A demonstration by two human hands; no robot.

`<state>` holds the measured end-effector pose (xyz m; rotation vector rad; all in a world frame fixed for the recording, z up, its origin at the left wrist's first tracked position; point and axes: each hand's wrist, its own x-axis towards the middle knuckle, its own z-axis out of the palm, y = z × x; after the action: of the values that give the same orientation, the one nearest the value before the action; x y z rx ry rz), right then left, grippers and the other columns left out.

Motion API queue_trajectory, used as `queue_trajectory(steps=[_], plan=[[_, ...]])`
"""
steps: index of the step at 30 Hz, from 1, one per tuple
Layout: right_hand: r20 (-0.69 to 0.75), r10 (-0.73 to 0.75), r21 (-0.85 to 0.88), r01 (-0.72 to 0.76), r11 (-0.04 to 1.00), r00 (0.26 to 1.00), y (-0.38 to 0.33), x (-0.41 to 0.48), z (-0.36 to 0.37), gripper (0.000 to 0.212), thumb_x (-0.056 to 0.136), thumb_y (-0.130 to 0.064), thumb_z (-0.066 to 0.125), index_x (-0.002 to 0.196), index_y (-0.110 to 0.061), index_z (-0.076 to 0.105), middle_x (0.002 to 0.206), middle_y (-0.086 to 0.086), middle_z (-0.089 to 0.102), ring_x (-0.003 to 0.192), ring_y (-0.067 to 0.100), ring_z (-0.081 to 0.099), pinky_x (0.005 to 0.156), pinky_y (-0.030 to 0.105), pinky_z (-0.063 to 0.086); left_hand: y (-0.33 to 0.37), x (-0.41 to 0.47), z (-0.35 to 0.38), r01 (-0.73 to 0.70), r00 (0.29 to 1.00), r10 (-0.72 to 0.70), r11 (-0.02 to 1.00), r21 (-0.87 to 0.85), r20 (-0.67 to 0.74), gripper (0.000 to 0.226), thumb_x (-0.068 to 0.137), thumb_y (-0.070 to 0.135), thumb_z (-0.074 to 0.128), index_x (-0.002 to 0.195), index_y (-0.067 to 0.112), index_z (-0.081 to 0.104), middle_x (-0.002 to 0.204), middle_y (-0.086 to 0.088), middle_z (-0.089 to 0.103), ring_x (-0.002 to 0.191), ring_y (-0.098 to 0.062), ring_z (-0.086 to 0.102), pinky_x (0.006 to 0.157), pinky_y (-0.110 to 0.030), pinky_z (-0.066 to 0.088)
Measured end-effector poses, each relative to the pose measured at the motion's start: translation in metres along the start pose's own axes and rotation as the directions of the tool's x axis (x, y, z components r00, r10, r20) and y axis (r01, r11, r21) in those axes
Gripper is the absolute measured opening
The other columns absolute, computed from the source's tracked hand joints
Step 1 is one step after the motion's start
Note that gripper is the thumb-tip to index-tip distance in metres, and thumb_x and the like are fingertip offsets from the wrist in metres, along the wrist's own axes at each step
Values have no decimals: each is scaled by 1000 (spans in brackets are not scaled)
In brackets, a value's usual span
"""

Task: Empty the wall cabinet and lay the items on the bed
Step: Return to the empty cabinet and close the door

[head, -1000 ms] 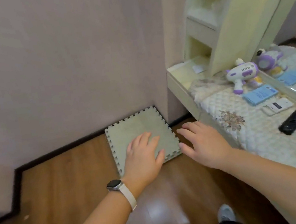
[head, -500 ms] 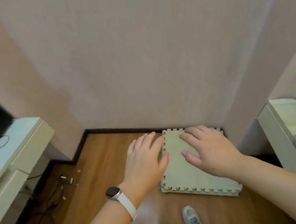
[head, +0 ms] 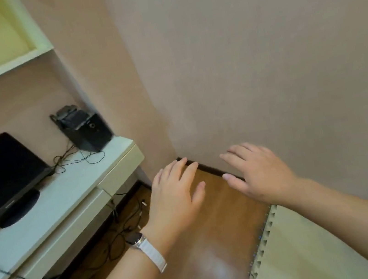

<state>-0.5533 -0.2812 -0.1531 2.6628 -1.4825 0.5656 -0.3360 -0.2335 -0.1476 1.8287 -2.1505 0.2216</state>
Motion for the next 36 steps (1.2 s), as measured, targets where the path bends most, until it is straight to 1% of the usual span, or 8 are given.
queue_trajectory(steps=[3, 7, 10, 15, 20, 25, 31, 36], plan=[[7, -68, 46, 67, 997, 998, -4, 38, 1, 56, 90, -54, 37, 124, -18, 62, 125, 5, 63, 117, 27, 56, 91, 41, 47, -18, 10, -14, 87, 996, -86, 996, 26, -31, 46, 93, 45, 50, 135, 26, 55, 141, 0, 53, 133, -21, 44, 111, -39, 26], [-24, -144, 85, 145, 986, 989, -18, 91, 4, 55, 88, -53, 39, 121, -17, 64, 122, 5, 64, 113, 29, 58, 88, 41, 49, -54, 27, -29, 178, 982, -174, 982, 56, -71, 49, 93, 48, 48, 137, 27, 51, 143, 1, 49, 134, -20, 41, 111, -41, 27], [-47, -185, 115, 189, 975, 982, -35, 129, 12, 53, 88, -51, 42, 120, -15, 64, 120, 5, 65, 111, 29, 58, 86, 41, 49, -88, 40, -33, 216, 970, -206, 974, 68, -125, 49, 92, 48, 48, 136, 26, 53, 143, 0, 50, 133, -21, 41, 110, -42, 29], [-48, -247, 88, 251, 964, 968, -62, 197, 26, 53, 88, -51, 43, 121, -15, 64, 122, 5, 64, 113, 27, 57, 90, 41, 49, -147, 76, -30, 220, 958, -205, 974, 57, -198, 48, 88, 46, 50, 130, 22, 58, 136, -4, 56, 125, -25, 49, 105, -45, 37], [-30, -259, 51, 261, 964, 965, -91, 273, 39, 54, 90, -51, 40, 125, -16, 61, 127, 4, 61, 118, 25, 54, 95, 41, 46, -220, 117, -29, 214, 950, -194, 975, 57, -245, 50, 90, 47, 49, 133, 24, 56, 136, -2, 56, 127, -23, 48, 106, -41, 34], [-44, -243, 1, 244, 970, 969, -120, 351, 49, 53, 93, -51, 39, 130, -18, 59, 132, 4, 59, 121, 24, 52, 97, 41, 43, -297, 156, -41, 197, 936, -170, 979, 58, -307, 50, 89, 45, 52, 134, 22, 56, 135, -2, 57, 127, -22, 47, 106, -42, 35], [-104, -209, 41, 214, 976, 972, -140, 423, 53, 59, 91, -56, 31, 131, -20, 57, 132, 3, 58, 121, 26, 51, 97, 42, 43, -375, 207, -63, 192, 918, -156, 979, 66, -366, 51, 88, 44, 51, 133, 19, 57, 135, -6, 57, 127, -27, 49, 106, -46, 36], [-202, -238, 68, 256, 964, 950, -140, 486, 51, 55, 91, -53, 36, 126, -19, 59, 128, 4, 60, 117, 28, 52, 91, 43, 46, -422, 246, -85, 220, 892, -150, 968, 120, -427, 51, 87, 43, 50, 130, 17, 60, 131, -8, 59, 123, -29, 51, 101, -44, 35]])
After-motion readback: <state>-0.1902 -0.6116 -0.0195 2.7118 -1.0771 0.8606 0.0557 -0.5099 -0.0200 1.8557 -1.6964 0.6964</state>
